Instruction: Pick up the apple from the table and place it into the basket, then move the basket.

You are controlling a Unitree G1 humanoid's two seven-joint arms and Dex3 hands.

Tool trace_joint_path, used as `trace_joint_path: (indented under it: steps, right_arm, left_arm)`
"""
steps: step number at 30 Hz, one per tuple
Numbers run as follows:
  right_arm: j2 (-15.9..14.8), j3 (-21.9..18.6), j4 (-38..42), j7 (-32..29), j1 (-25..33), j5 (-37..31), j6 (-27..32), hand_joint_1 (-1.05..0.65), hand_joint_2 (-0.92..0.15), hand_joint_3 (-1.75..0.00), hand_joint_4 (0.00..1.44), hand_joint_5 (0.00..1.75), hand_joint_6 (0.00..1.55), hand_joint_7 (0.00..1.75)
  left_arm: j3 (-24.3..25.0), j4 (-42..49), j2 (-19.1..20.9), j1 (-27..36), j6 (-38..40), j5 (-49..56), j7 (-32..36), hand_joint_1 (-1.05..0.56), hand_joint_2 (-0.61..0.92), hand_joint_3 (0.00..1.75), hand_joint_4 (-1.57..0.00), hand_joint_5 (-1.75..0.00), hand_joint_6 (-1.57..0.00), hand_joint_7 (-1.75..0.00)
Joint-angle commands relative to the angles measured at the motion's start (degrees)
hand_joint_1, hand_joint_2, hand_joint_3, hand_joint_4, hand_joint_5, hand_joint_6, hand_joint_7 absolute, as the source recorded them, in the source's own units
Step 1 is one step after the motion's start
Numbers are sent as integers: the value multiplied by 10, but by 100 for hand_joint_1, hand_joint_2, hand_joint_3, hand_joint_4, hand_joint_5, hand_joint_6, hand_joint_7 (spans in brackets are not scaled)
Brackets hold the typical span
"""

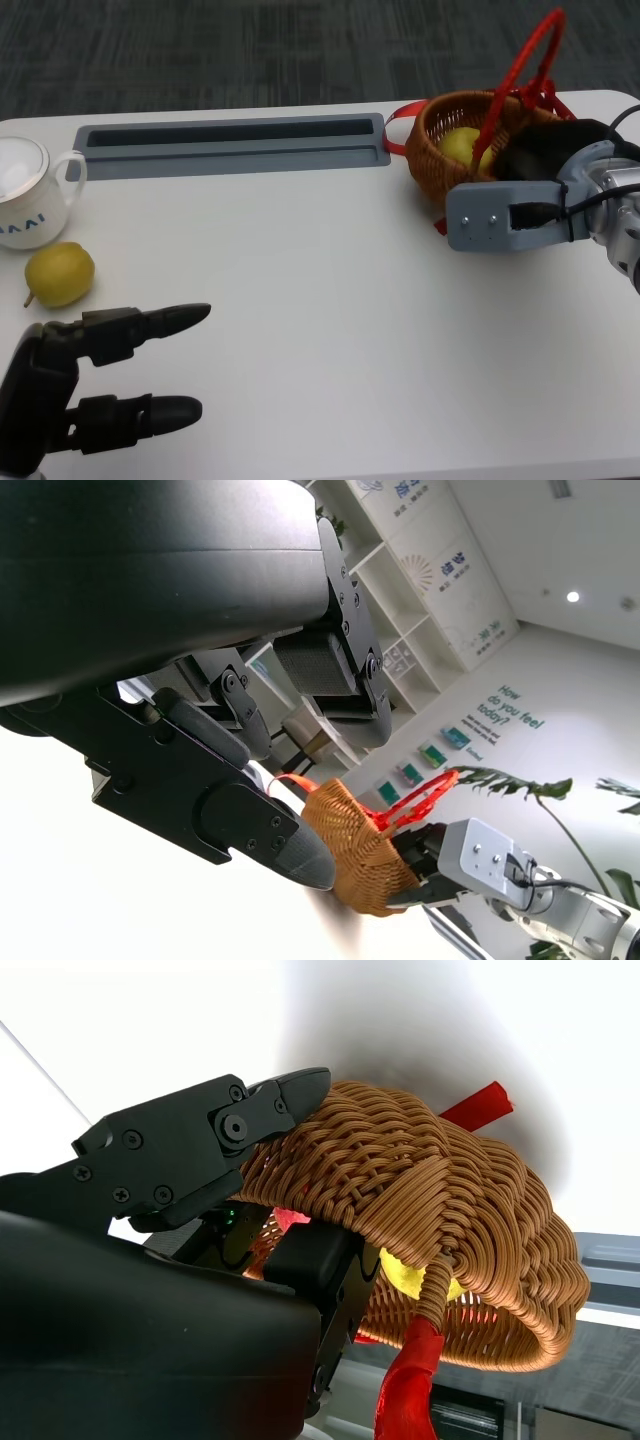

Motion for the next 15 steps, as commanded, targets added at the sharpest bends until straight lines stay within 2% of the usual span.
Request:
trace_joint_path:
  steps: [1, 6, 11, 15]
  right_arm:
    - [-9, -10, 3, 5, 0, 8, 15, -14, -82, -1, 100, 6, 88, 0]
    - [-14, -27, 3, 0, 10, 21, 28, -28, -85, -1, 107, 8, 93, 2]
    - [-20, -35, 2, -4, 19, 27, 20, -31, -89, -2, 103, 6, 93, 1]
    - [-23, -54, 1, -5, 27, 41, 2, -42, -89, -2, 95, 1, 79, 0]
  left_arm:
    - [7, -25, 7, 26, 11, -5, 5, -56, 73, 0, -102, -1, -91, 0]
    - [7, -49, 10, 48, 14, -19, 2, -56, 73, 0, -102, -1, -92, -1]
    - [8, -57, 15, 56, 14, -28, -2, -55, 72, 0, -103, -1, -93, -1]
    - [6, -55, 24, 53, 21, -38, -8, -56, 71, 0, -103, 0, -93, 0]
